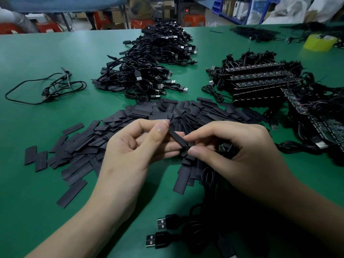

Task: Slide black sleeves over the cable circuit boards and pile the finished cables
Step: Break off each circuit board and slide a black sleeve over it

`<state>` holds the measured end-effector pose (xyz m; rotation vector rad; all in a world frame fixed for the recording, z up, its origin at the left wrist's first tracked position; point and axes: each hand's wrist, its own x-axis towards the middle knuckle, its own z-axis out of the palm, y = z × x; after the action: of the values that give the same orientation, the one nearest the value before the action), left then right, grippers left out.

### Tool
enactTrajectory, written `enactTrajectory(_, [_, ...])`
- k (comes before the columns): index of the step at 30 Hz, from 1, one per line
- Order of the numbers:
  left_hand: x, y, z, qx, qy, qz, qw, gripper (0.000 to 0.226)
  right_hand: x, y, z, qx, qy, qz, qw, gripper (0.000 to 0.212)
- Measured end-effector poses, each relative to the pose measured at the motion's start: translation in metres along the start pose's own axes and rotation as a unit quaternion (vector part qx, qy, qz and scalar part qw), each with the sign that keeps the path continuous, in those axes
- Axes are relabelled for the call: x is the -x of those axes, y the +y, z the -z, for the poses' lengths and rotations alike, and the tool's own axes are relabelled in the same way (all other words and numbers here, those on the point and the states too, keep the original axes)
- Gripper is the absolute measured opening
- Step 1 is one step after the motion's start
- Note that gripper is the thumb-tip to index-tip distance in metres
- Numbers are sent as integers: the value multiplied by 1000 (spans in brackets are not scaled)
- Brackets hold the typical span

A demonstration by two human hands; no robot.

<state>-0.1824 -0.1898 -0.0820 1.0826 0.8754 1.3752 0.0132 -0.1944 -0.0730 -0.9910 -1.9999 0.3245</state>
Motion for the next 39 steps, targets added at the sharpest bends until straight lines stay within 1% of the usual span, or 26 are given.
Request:
enactTrajectory(5, [3, -1, -4, -8, -20, -22, 1000, 34, 2, 0, -4, 27, 35, 9, 999, 14])
enactTrajectory(10, [4, 0, -6, -7, -26, -17, 1000, 35, 5, -1, -8, 54, 52, 11, 997, 13])
enactTrajectory(18, [4, 0, -6, 0, -33, -2, 999, 35, 7, -2, -10, 50, 67, 7, 996, 11])
enactTrajectory(27, [4, 1, -3, 12, -34, 12, 999, 36, 6, -2, -10, 40, 57, 14, 997, 8])
enactTrajectory(33, [2, 1, -3, 29, -9, 32, 999, 37, 1, -3, -5, 12, 20, 4, 1000, 10])
enactTrajectory(36, [3, 0, -4, 28, -11, 38, 999, 36, 1, -3, -3, 11, 19, -5, 1000, 9])
enactTrajectory(39, [3, 0, -4, 26, -15, 43, 999, 34, -1, -4, -2, 32, 13, 4, 999, 8])
